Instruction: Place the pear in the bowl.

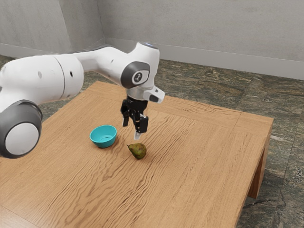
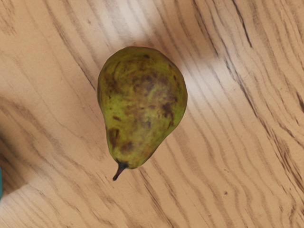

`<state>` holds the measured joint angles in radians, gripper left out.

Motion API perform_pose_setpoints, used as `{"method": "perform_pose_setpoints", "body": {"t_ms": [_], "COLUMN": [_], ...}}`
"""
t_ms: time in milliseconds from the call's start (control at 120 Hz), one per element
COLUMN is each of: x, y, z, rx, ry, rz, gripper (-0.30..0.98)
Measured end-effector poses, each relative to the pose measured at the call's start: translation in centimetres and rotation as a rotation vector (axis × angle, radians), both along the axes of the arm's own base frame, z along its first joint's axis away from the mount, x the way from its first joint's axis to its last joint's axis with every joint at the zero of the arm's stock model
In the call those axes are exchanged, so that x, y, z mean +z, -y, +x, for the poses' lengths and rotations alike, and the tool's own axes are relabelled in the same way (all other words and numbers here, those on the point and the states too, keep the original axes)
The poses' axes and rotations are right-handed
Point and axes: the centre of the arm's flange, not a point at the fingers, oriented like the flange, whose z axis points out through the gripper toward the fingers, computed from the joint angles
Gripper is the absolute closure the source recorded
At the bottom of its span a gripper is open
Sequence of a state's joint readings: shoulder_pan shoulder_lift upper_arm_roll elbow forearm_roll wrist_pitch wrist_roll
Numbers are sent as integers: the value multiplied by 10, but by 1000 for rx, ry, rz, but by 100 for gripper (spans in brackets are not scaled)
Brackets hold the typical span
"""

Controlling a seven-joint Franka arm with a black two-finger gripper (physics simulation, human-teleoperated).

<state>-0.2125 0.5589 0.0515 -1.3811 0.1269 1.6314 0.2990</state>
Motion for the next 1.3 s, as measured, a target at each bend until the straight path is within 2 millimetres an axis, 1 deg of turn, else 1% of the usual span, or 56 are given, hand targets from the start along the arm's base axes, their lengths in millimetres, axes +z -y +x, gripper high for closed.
{"method": "perform_pose_setpoints", "body": {"t_ms": [108,217,367,583,958,1067,1300], "x": [-36,-60,-77,-98,-119,-121,-118], "y": [-3,-7,-14,-14,-10,-9,-4], "z": [1,2,5,10,24,27,29], "rx": [-1,-1,2,-18,-51,-59,-72], "ry": [-56,-87,-95,-97,-57,-48,-33], "rz": [4,-4,-17,-33,-59,-64,-75], "gripper": [0,0,0,0,0,0,22]}}
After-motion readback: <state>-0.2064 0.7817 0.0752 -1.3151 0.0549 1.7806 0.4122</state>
